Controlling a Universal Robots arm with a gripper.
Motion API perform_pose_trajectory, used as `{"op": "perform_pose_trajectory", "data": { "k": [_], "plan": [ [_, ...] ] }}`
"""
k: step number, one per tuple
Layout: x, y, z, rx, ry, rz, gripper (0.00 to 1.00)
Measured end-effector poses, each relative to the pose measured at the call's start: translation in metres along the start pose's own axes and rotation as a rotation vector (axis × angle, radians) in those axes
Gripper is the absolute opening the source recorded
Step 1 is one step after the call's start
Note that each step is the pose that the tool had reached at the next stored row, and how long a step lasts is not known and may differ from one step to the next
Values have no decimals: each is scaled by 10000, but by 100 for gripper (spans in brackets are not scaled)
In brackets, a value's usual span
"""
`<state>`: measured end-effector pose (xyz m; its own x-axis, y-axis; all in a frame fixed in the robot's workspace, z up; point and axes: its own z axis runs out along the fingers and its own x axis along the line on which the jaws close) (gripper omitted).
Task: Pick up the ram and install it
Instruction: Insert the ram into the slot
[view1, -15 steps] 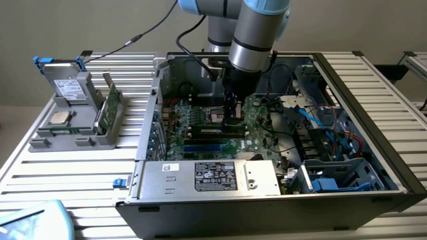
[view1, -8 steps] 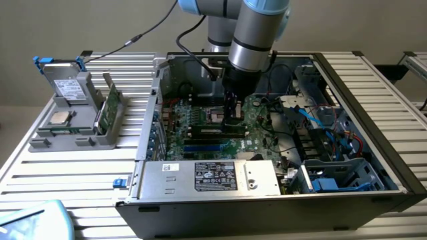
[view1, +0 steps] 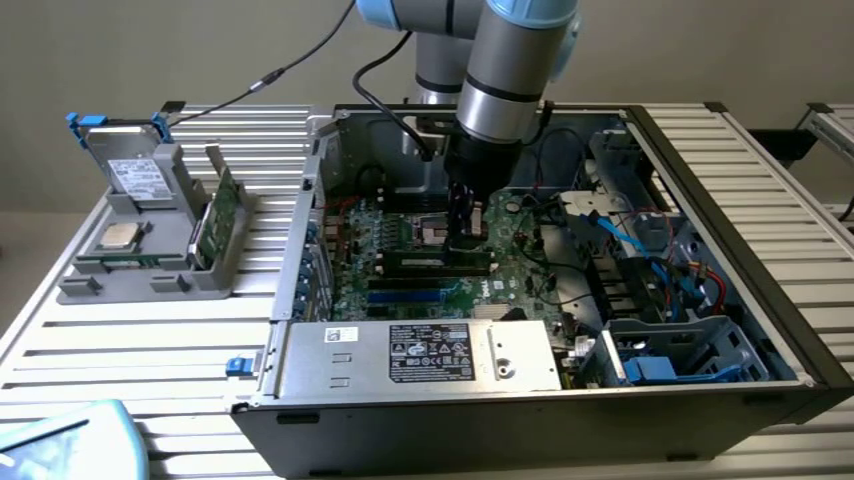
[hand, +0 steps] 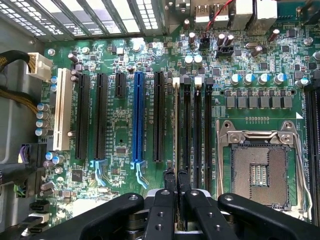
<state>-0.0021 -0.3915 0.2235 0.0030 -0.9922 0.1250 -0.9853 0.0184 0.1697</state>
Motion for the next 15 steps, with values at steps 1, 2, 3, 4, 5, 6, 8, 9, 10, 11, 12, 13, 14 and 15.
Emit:
{"op": "perform_pose_trajectory", "data": {
  "k": [1, 2, 3, 4, 5, 6, 8, 9, 10, 11, 12, 13, 14, 15],
  "plan": [
    [0, 0, 0, -1, 7, 1, 13],
    [-1, 0, 1, -1, 13, 3, 13],
    [-1, 0, 2, -1, 18, 4, 13],
    [-1, 0, 3, -1, 25, 5, 13],
    [-2, 0, 4, 0, 29, 6, 13],
    [-2, 0, 4, -1, 33, 6, 13],
    [-3, -1, 4, 0, 35, 7, 13],
    [-4, -1, 4, 0, 36, 7, 13],
    [-5, -1, 4, 1, 36, 7, 13],
    [-6, -1, 4, 0, 37, 7, 13],
    [-7, 0, 3, 0, 37, 7, 13],
    [-9, 0, 3, 0, 37, 7, 13],
    [-10, 0, 3, 0, 37, 7, 13],
    [-10, 0, 3, 0, 37, 7, 13]
  ]
}}
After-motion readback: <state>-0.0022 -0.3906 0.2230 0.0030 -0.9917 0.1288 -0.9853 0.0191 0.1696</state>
